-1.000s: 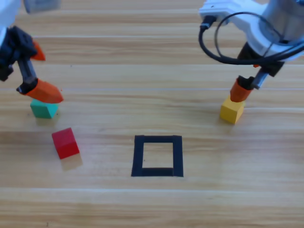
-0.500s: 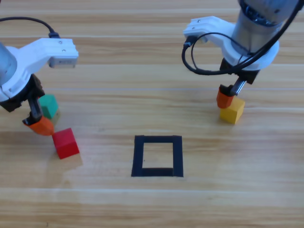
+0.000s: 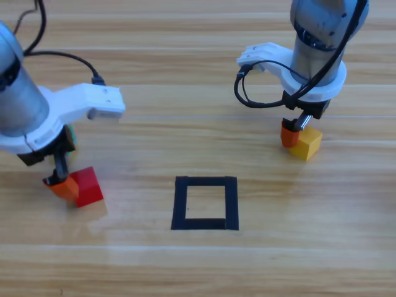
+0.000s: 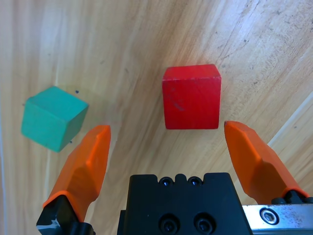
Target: Stack the blocks in the rectangular block: red at the bottom, yellow in the middle, green on top
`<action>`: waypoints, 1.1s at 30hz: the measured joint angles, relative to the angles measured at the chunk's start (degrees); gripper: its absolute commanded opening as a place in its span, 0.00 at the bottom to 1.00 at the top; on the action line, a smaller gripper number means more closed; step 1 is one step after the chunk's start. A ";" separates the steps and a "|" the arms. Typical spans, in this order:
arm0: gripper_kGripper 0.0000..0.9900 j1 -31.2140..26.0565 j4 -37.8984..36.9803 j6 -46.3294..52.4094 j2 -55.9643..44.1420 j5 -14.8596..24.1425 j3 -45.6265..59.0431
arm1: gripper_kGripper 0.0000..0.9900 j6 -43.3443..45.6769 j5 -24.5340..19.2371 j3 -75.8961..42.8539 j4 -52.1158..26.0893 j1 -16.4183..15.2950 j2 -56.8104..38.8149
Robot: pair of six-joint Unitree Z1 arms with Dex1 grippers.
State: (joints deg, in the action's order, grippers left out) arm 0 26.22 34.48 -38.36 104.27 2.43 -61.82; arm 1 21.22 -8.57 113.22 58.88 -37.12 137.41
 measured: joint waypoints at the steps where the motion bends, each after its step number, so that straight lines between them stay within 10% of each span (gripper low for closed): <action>1: 1.00 0.16 0.00 0.13 0.27 -0.02 -0.03 | 0.90 0.00 0.06 0.43 0.28 0.09 0.33; 13: 1.00 0.87 -0.19 5.14 4.83 -0.13 -2.07 | 0.79 -0.01 4.61 1.65 4.61 0.65 2.12; 21: 0.89 0.87 -2.29 6.01 7.34 -0.13 -2.07 | 0.00 -1.44 4.60 1.65 5.60 0.69 2.37; 24: 0.70 0.92 -2.43 6.03 7.48 -0.13 -2.07 | 0.00 -2.80 4.78 1.50 5.73 0.95 2.36; 29: 0.06 1.01 -2.55 6.05 7.83 -0.29 -2.11 | 0.00 -4.21 6.42 -2.39 5.75 2.15 0.61; 33: 0.00 1.09 -2.55 7.38 8.08 -0.33 -3.11 | 0.00 -3.20 8.85 -10.11 5.78 2.56 -4.00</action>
State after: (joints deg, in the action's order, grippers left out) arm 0 27.31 31.93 -30.98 112.35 2.10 -64.93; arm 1 18.02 0.29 103.11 64.66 -34.56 133.41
